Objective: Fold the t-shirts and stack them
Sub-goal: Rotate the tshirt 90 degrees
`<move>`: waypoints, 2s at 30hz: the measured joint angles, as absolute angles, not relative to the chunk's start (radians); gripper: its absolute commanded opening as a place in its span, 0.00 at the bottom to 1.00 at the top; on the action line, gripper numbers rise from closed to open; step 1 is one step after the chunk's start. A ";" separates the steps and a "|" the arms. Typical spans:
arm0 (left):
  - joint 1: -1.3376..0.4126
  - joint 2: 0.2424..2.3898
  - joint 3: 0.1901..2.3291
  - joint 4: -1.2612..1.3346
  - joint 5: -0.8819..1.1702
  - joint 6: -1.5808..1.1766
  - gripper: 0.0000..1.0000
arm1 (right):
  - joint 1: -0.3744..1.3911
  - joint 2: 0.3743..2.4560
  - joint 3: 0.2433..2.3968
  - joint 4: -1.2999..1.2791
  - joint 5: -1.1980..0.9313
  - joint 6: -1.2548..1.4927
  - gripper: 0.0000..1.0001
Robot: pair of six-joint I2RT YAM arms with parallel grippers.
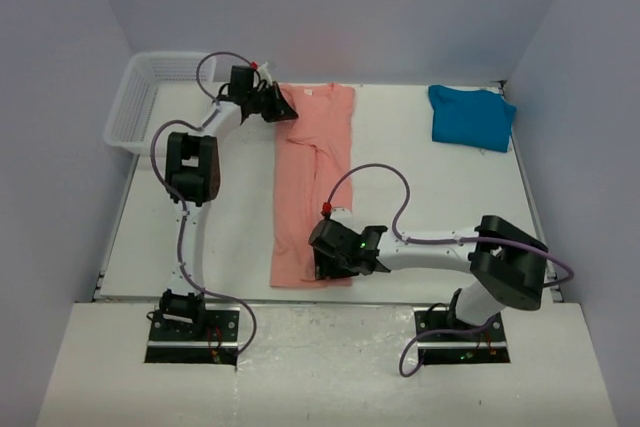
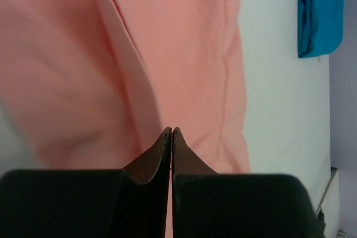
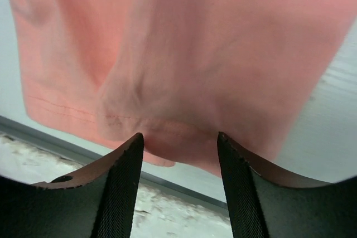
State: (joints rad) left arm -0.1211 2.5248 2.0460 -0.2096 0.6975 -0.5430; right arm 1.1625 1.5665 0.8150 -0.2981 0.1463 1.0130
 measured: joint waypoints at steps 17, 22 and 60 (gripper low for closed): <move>-0.321 2.347 2.210 -0.376 0.540 -0.408 0.00 | 1.164 1.247 1.016 -0.767 0.362 0.918 0.00; -0.337 2.483 2.120 -0.361 0.582 -0.410 0.00 | 1.134 1.203 1.016 -0.766 0.377 0.899 0.00; -0.299 2.589 2.061 -0.151 0.727 -0.508 0.33 | 1.080 1.486 0.830 -0.461 0.062 0.827 0.47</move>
State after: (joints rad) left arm -0.2989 2.5885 2.0609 -0.1513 0.7273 -0.5076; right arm 1.0801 1.4860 0.8295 -0.4614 0.0620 0.8272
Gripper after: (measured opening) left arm 0.183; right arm 0.470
